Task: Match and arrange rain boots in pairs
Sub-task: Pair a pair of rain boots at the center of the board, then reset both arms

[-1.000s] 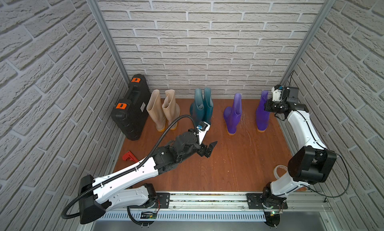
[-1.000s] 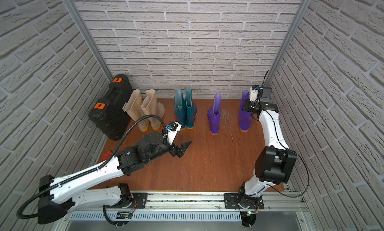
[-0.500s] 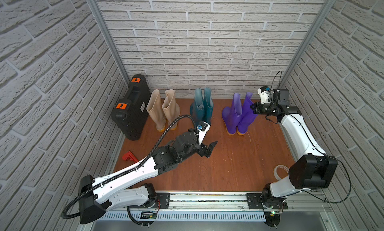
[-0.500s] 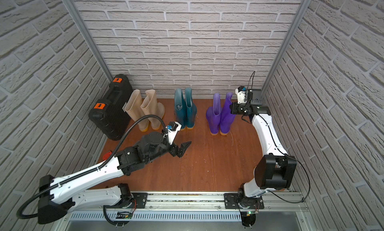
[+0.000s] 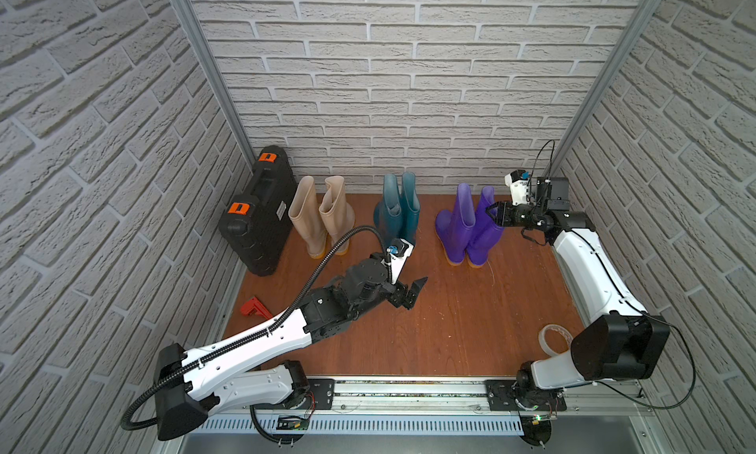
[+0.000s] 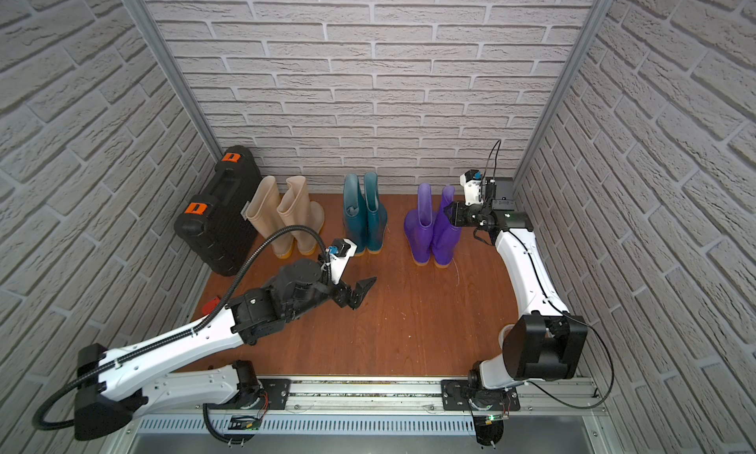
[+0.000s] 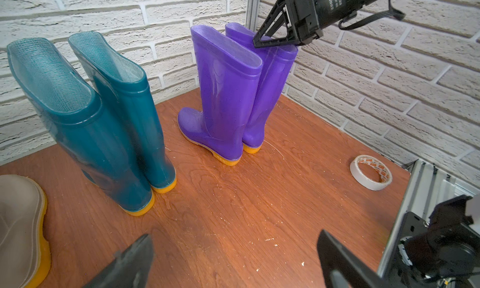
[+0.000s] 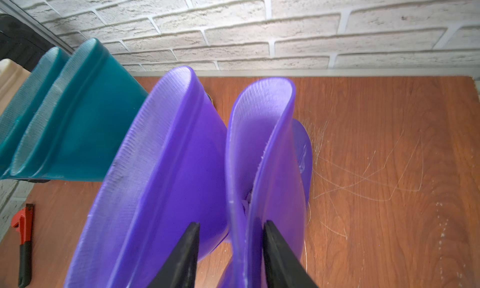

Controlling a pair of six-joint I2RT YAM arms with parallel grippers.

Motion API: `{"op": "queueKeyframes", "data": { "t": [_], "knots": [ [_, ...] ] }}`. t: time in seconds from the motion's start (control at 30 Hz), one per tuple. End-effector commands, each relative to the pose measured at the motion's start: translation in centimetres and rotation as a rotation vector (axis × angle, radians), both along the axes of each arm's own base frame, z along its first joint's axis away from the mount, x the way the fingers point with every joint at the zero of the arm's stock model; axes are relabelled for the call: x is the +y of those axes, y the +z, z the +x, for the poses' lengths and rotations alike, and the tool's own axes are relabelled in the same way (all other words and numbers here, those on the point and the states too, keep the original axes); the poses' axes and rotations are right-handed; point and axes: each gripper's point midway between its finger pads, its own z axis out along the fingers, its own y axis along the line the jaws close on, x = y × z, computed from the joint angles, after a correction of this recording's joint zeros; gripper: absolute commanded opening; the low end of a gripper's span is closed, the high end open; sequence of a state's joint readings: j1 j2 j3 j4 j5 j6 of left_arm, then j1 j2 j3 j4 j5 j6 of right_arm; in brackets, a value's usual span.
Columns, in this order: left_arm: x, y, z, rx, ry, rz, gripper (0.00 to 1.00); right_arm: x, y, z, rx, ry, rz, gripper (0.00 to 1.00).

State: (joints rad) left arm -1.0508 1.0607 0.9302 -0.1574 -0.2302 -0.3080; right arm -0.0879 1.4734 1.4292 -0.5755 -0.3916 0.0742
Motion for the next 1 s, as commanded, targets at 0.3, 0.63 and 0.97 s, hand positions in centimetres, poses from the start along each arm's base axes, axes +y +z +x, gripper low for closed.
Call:
{"op": "queueKeyframes", "data": {
  "t": [0.3, 0.63, 0.97],
  "knots": [
    [3.3, 4.2, 2.8, -0.097, 0.187, 0.025, 0.98, -0.5, 5.4, -2.4, -0.143, -0.046, -0.044, 0.67],
    [7.6, 6.8, 6.7, -0.089, 0.315, 0.098, 0.98, -1.3, 6.5, -5.2, -0.179, -0.085, -0.099, 0.94],
    [13.7, 9.0, 9.2, 0.010, 0.489, 0.078, 0.98, -4.6, 6.5, -10.4, -0.201, -0.310, -0.164, 1.00]
  ]
}}
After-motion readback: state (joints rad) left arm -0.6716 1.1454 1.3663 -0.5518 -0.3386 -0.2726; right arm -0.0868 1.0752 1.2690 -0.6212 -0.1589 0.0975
